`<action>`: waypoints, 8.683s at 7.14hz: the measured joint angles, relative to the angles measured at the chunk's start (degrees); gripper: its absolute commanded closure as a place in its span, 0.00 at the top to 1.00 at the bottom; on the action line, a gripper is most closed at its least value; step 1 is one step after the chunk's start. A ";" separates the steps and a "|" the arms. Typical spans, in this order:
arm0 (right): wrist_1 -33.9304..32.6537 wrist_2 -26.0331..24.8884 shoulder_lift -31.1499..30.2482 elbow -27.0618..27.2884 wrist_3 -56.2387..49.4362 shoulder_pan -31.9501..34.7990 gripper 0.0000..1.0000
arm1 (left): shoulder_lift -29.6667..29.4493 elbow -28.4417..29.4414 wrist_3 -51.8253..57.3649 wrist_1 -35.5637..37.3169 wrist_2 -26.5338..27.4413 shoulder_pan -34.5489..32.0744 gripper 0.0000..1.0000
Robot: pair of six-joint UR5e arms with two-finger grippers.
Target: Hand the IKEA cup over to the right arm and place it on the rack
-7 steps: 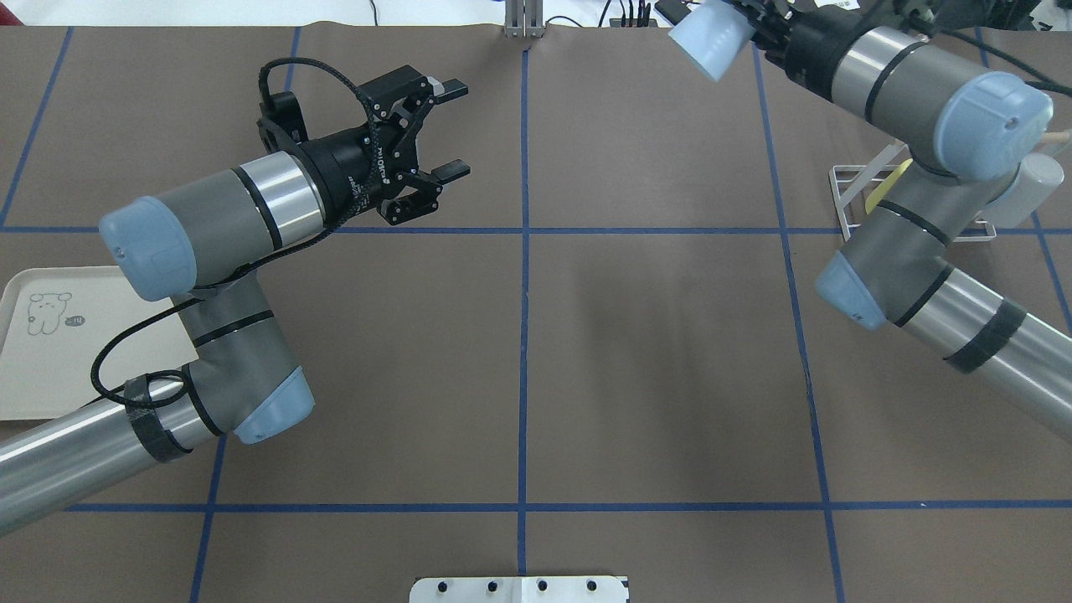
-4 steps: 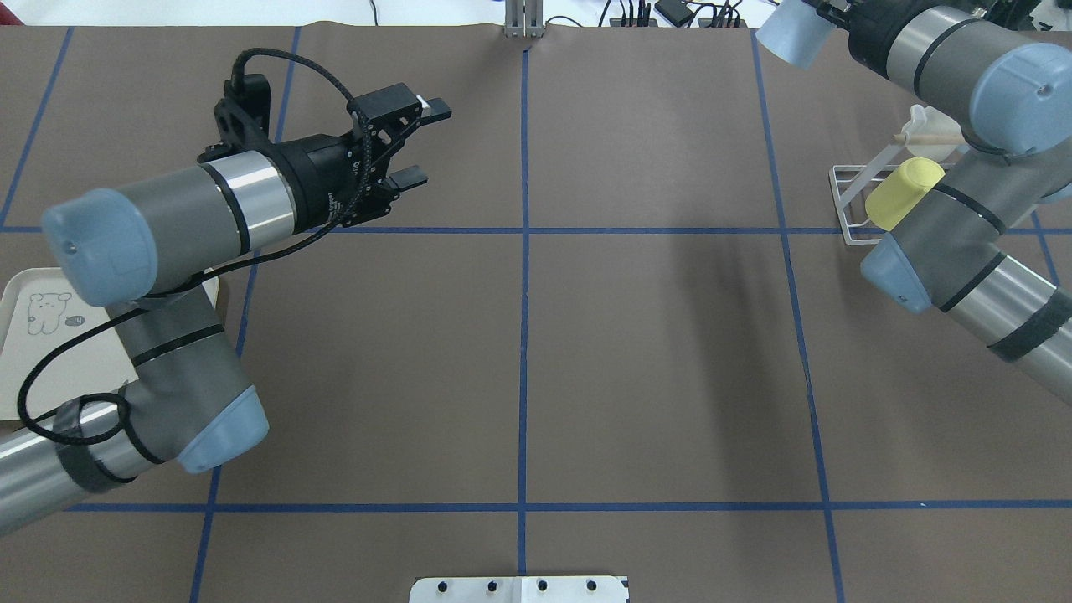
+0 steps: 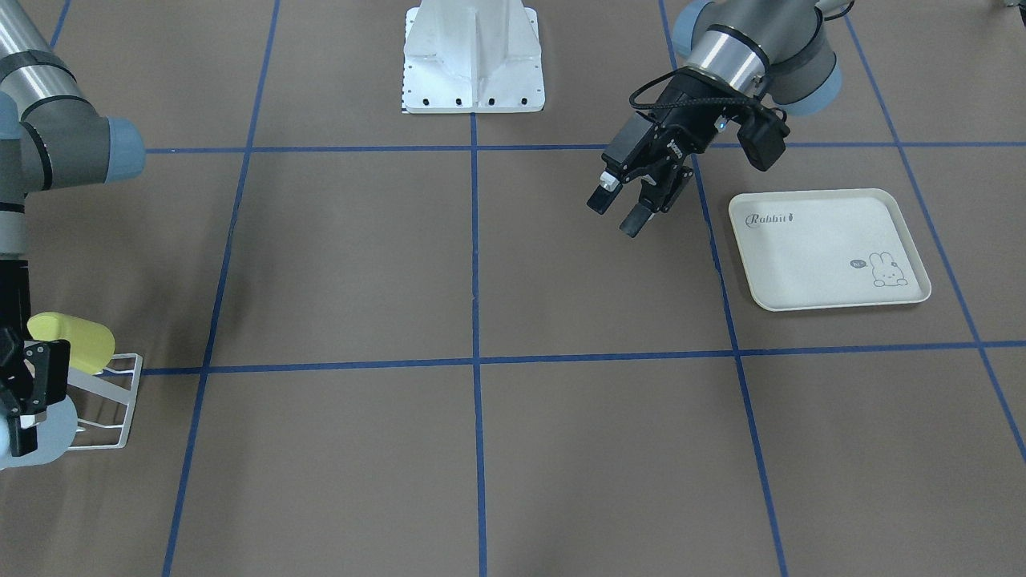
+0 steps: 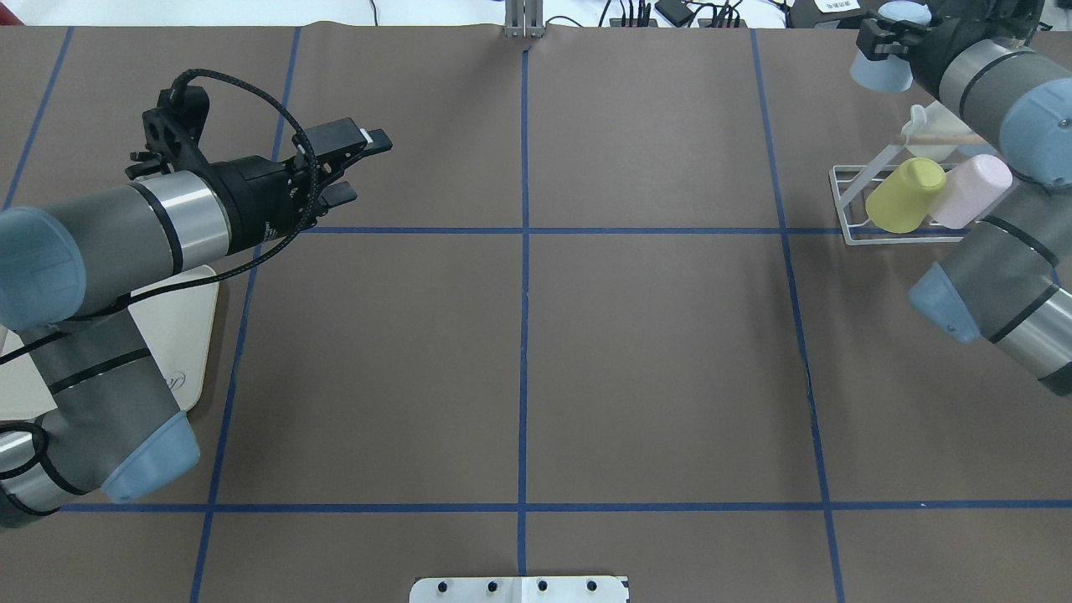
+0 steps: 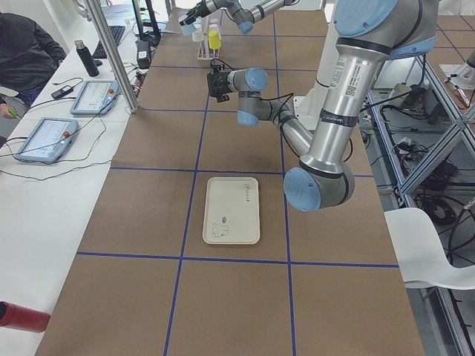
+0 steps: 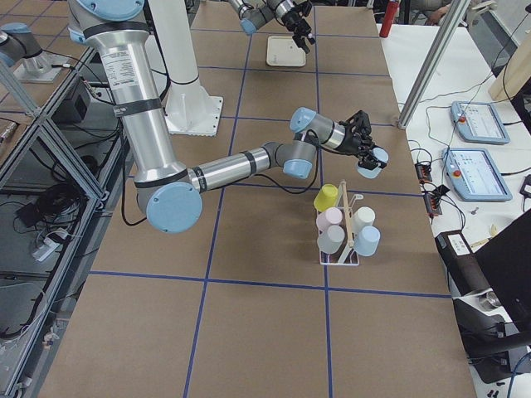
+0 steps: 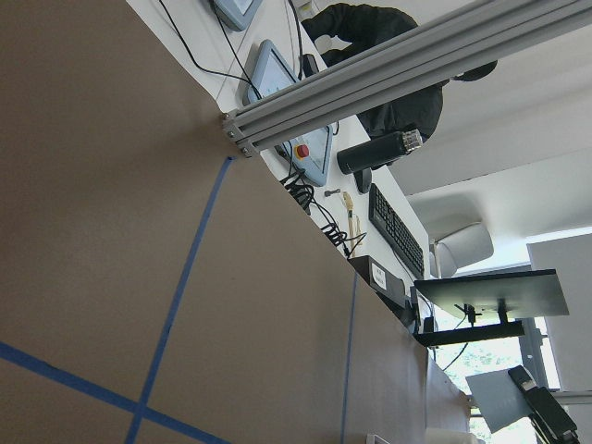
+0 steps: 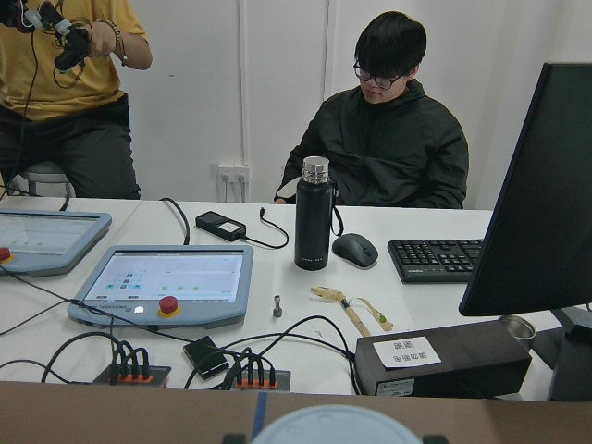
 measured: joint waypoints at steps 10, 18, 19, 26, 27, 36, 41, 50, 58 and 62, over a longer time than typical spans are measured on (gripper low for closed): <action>0.03 -0.06 -3.50 -1.32 -3.20 0.07 0.00 | 0.72 0.68 0.13 0.06 0.00 0.34 1.00; 0.01 0.02 -2.77 -5.53 -2.51 -1.74 0.99 | 0.76 1.12 -0.24 0.11 0.00 0.49 1.00; 0.08 0.08 -2.68 -5.41 -2.49 -1.87 1.00 | 0.79 1.14 -0.24 0.11 0.00 0.49 1.00; -7.48 14.91 -2.34 1.88 -3.68 5.42 1.00 | 2.54 -1.68 4.12 2.17 -0.31 -0.22 1.00; -13.19 21.79 -1.85 4.95 -5.53 9.56 1.00 | 3.63 -3.60 8.87 4.93 -1.35 -1.35 1.00; -61.62 54.43 -1.71 16.07 -39.76 30.15 1.00 | 23.02 -3.39 73.96 17.14 -35.27 -32.62 1.00; -61.62 54.78 -9.83 17.06 -41.05 30.32 1.00 | 24.84 -0.19 73.66 17.19 -35.70 -36.66 1.00; -61.83 60.58 -18.52 15.94 -46.96 30.35 1.00 | 26.01 10.02 99.00 26.30 -39.24 -49.61 1.00; -62.49 64.46 -18.83 15.92 -47.08 30.40 1.00 | 21.04 7.76 116.19 52.78 -44.56 -52.29 1.00; -62.36 64.61 -19.15 15.50 -46.97 30.40 1.00 | 22.12 8.38 116.02 52.95 -47.01 -52.33 1.00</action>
